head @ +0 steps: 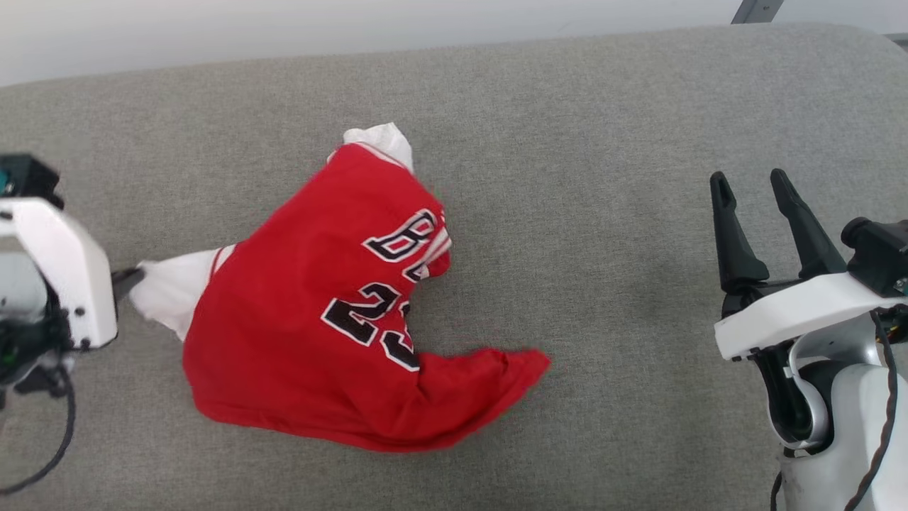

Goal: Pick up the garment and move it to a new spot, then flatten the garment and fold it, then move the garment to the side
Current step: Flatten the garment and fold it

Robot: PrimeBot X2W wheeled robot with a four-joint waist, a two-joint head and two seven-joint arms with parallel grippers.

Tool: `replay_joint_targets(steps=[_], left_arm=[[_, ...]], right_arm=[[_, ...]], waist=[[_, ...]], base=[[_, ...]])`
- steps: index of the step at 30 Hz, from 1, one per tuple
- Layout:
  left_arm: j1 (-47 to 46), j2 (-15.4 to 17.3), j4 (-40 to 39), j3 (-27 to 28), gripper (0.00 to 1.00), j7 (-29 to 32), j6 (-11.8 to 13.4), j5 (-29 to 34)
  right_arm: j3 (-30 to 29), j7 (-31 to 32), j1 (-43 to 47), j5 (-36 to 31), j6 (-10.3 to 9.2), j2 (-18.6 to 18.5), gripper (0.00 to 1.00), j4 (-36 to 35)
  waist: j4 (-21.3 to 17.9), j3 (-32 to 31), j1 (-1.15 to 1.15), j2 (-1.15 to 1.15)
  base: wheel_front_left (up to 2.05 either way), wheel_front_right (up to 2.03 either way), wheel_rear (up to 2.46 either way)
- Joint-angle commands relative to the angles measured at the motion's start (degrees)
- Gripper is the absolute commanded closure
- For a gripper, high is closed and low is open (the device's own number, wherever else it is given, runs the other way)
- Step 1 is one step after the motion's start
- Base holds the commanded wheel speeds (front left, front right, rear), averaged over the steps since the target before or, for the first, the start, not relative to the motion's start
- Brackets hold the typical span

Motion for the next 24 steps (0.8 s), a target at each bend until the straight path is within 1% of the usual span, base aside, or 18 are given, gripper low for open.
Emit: replay_joint_targets(steps=[1, 3, 6, 9, 10, 11, 12, 13, 14, 18, 21, 24], left_arm=[[1.4, 0.5, 0.0, 0.1, 1.0, -0.6, 0.5, 1.2], [2.5, 1.1, 0.7, 0.0, 1.0, -1.0, 0.9, 1.2], [3.1, 0.0, 2.1, 0.6, 1.0, -1.8, 1.1, 0.0], [2.8, -0.5, 3.3, 0.7, 1.0, -2.5, 0.6, 0.1], [2.4, -0.7, 3.5, 0.7, 0.98, -3.0, 0.4, 0.2], [1.8, -0.9, 3.6, 0.8, 0.68, -3.3, 0.3, 0.2], [1.3, -1.1, 3.6, 0.9, 0.51, -3.6, 0.0, 0.2], [0.7, -1.3, 3.5, 0.9, 0.05, -4.0, -0.2, 0.2], [0.3, -1.4, 3.2, 0.9, 0.0, -4.1, -0.3, 0.4], [-1.9, -1.7, 1.0, 0.0, 0.0, -2.7, -0.4, 0.9], [-3.5, -2.4, -1.8, -0.3, 0.0, -1.2, -0.3, -0.1], [-4.7, -3.0, -4.2, -1.6, 0.0, 0.2, -0.5, 0.5]], right_arm=[[0.0, 0.1, 0.5, 0.1, 0.0, 0.0, 0.0, -0.1], [0.0, 0.2, 0.5, 0.2, 0.0, 0.0, 0.0, -0.3], [0.2, 0.3, 0.2, 0.5, 0.0, 0.0, 0.0, -0.4], [0.4, 0.2, -0.5, 0.6, 0.0, 0.0, 0.0, -0.4], [0.5, 0.2, -0.6, 0.7, 0.0, 0.0, 0.0, -0.4], [0.5, 0.2, -0.7, 0.8, 0.0, 0.0, 0.0, -0.4], [0.5, 0.2, -0.8, 0.8, 0.0, 0.0, 0.0, -0.4], [0.5, 0.2, -0.9, 0.8, 0.0, 0.0, 0.0, -0.4], [0.5, 0.2, -1.1, 0.8, 0.0, 0.0, 0.0, -0.3], [0.3, 0.1, -1.4, 0.7, 0.0, 0.0, 0.0, -0.1], [0.4, -0.1, -1.5, 0.9, 0.0, 0.0, 0.0, 0.2], [0.8, -0.5, -1.7, 1.1, 0.0, 0.0, 0.0, 0.4]], waist=[[0.0, 0.0, 0.0, 0.0], [0.0, 0.2, 0.0, 0.0], [0.0, 0.8, 0.0, 0.0], [-0.1, 1.4, 0.0, 0.0], [-0.1, 1.5, 0.0, 0.0], [-0.2, 1.6, 0.0, 0.0], [-0.2, 1.8, 0.0, 0.0], [-0.2, 1.9, 0.0, 0.0], [-0.2, 2.0, 0.0, 0.0], [-0.2, 2.1, 0.0, 0.0], [-0.2, 2.0, 0.0, 0.0], [-0.3, 2.0, 0.0, 0.0]], base=[[0.0, 0.0, 0.0], [0.0, 0.0, 0.0], [0.0, 0.0, 0.0], [0.0, 0.0, 0.0], [0.0, 0.0, 0.0], [0.0, 0.0, 0.0], [0.0, 0.0, 0.0], [0.0, 0.0, 0.0], [0.0, 0.0, 0.0], [0.0, 0.0, 0.0], [0.0, 0.0, 0.0], [0.0, 0.0, 0.0]])
